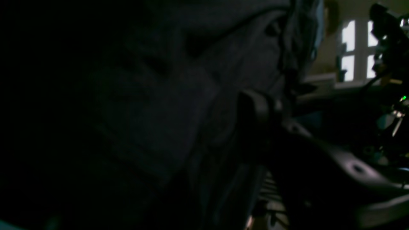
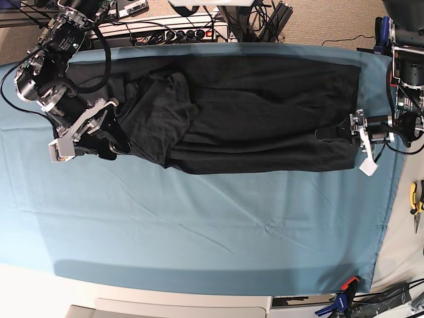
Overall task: Fold the T-shirt properly
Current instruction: 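Grip the strip end with the left gripper and pull it inward, then lift the strip end with the left gripper and fold it toward the right gripper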
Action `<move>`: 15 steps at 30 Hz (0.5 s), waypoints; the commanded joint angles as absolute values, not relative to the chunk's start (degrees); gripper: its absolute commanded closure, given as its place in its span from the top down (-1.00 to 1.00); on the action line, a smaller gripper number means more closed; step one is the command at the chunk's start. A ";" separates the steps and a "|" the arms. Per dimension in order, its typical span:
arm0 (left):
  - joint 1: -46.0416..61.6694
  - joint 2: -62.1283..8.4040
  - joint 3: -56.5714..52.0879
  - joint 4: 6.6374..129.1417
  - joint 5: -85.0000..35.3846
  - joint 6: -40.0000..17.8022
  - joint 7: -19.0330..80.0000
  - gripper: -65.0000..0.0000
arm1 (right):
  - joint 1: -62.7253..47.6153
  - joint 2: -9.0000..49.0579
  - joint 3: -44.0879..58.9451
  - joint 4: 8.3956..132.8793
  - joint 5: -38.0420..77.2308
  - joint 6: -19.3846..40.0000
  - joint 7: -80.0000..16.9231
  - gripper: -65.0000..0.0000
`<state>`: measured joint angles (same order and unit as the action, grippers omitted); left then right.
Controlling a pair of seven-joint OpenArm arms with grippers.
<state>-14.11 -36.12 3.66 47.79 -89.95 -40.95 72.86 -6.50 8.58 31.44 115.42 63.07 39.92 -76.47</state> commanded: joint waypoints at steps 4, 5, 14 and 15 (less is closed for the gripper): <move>-12.97 -36.86 4.36 47.22 -85.00 -40.00 77.56 -0.61 | -5.87 9.19 31.57 116.36 64.62 40.00 -74.96 -0.21; -12.99 -36.84 4.36 47.20 -85.00 -40.00 77.56 -0.82 | -5.87 9.19 31.57 116.36 64.62 40.00 -74.96 -0.21; -13.02 -36.82 4.36 48.42 -85.00 -40.00 77.60 -1.00 | -5.85 9.19 31.57 116.36 54.96 40.00 -71.46 -0.21; -13.02 -36.82 4.36 49.36 -85.00 -40.00 77.62 -1.00 | -5.85 9.19 31.57 116.36 53.06 40.00 -70.61 -0.21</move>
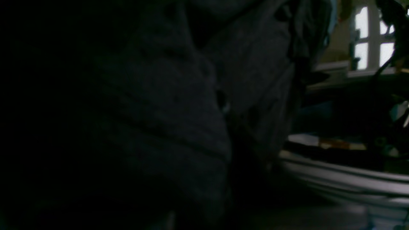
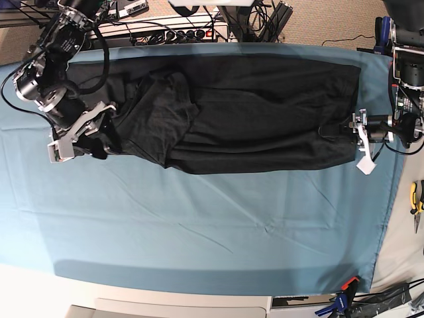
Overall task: Fold the T-shirt properly
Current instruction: 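Lift the strip end with the left gripper and fold it toward the right gripper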
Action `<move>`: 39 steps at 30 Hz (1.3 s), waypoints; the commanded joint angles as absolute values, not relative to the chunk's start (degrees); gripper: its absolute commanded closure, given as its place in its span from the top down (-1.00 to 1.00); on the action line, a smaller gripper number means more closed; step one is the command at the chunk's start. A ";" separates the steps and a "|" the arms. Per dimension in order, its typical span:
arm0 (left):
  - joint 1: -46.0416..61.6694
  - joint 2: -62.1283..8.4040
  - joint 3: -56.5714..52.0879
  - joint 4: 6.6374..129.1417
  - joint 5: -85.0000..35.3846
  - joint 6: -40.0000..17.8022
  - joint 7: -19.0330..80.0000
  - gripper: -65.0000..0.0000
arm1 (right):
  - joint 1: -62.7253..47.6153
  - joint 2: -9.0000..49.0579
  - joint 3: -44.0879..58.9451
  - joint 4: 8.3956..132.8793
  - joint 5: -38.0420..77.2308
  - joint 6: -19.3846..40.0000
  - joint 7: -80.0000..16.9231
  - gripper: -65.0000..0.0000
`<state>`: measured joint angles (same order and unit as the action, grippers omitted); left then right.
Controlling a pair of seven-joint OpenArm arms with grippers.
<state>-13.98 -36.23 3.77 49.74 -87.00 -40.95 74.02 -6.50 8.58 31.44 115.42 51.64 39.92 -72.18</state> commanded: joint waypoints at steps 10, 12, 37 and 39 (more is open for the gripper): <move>-12.99 -36.51 4.38 67.59 -85.00 -40.00 79.15 -1.00 | -5.87 9.21 31.62 116.36 37.01 38.48 -64.71 -0.21; -13.02 -36.03 4.38 70.76 -85.00 -40.00 79.13 -1.00 | -5.87 9.21 31.62 116.36 34.15 37.12 -63.99 -0.21; -14.17 -18.92 4.38 75.61 -85.00 -40.00 78.43 -1.00 | -6.07 9.21 31.62 116.14 19.42 27.97 -59.83 -0.21; -14.48 -17.50 4.40 75.61 -85.00 -40.00 77.36 -1.00 | -6.02 9.23 31.62 116.14 18.39 27.94 -59.61 -0.21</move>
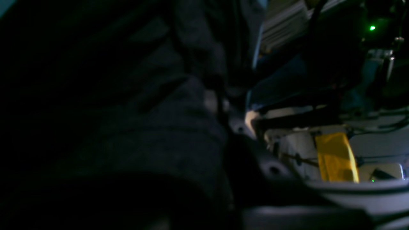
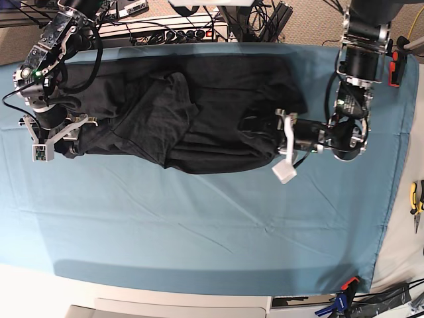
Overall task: Fold the T-shirt properly
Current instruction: 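Lift the strip end with the left gripper and fold it toward the right gripper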
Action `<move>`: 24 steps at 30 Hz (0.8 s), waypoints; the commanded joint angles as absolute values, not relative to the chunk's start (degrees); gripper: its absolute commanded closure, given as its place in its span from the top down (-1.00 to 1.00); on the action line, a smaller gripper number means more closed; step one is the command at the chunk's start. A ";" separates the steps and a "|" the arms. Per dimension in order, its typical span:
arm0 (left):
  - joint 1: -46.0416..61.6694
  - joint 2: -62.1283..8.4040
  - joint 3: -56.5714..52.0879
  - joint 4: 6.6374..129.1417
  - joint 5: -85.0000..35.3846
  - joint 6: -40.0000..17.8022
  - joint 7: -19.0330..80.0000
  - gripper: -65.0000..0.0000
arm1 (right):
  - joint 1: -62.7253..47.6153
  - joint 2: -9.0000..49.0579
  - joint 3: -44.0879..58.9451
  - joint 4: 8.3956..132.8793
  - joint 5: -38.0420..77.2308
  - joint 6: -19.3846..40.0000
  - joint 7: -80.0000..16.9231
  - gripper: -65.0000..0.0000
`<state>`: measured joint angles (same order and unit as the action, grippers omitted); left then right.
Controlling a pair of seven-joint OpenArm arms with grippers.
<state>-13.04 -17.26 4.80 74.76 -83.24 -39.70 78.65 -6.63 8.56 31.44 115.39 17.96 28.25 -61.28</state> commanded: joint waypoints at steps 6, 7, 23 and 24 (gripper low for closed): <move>-15.62 -13.13 5.28 75.61 -79.07 -40.00 73.43 -1.00 | -6.04 9.21 31.62 116.14 16.78 27.09 -59.22 -0.21; -15.97 -12.58 6.07 75.61 -78.24 -40.00 73.21 -1.00 | -6.07 9.23 31.62 116.14 16.58 27.05 -59.09 -0.21; -18.63 -3.46 18.63 75.59 -63.83 -40.00 65.87 -1.00 | -6.04 9.52 34.74 116.14 6.35 16.58 -56.90 -0.21; -18.94 -2.94 18.63 75.59 -63.24 -40.00 65.52 -1.00 | -6.07 9.52 35.55 116.14 6.37 16.29 -56.88 -0.21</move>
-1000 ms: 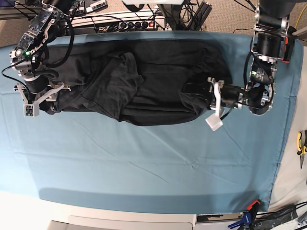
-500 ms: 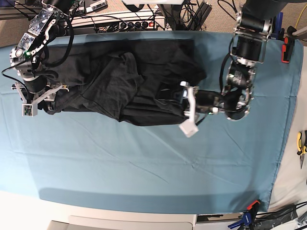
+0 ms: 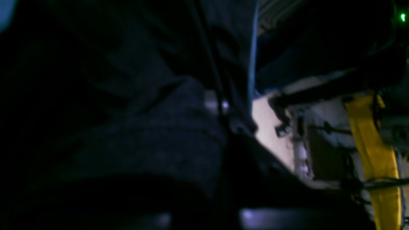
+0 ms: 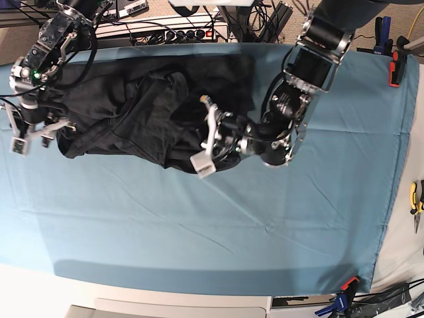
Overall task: Fold the T-shirt properly
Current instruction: 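Lift the strip end with the left gripper and fold it toward the right gripper, then press the folded-over cloth down with the left gripper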
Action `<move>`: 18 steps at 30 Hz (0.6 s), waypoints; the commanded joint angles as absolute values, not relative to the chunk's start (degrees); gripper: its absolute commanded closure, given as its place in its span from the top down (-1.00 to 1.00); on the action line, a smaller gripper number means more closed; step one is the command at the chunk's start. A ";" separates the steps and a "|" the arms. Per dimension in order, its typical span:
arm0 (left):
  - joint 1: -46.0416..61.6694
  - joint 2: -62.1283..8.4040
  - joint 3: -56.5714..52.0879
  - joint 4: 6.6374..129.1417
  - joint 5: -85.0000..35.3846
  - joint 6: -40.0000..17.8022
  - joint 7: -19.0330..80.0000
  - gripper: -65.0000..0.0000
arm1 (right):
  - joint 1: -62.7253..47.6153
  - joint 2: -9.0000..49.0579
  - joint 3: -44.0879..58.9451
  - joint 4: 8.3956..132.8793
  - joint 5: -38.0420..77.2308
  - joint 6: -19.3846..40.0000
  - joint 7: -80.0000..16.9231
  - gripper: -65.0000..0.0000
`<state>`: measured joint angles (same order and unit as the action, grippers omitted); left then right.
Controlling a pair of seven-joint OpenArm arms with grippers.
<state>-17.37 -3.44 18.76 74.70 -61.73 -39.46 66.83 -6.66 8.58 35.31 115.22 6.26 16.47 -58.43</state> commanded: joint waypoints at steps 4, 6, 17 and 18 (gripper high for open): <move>-20.40 -1.69 18.63 75.59 -62.54 -40.00 65.28 -1.00 | -6.07 9.54 38.79 116.14 6.42 15.55 -56.73 -0.21; -20.99 -1.41 18.63 75.59 -62.50 -40.00 65.10 -1.00 | -6.09 9.54 39.88 116.14 6.57 15.55 -56.69 -0.21; -21.10 2.39 18.63 74.02 -59.51 -40.00 63.37 -1.00 | -6.90 10.15 40.18 116.14 7.29 15.51 -56.07 -0.21; -21.10 2.39 18.63 74.00 -59.51 -40.00 63.37 -1.00 | -6.94 10.15 40.18 116.11 7.27 15.51 -56.10 -0.21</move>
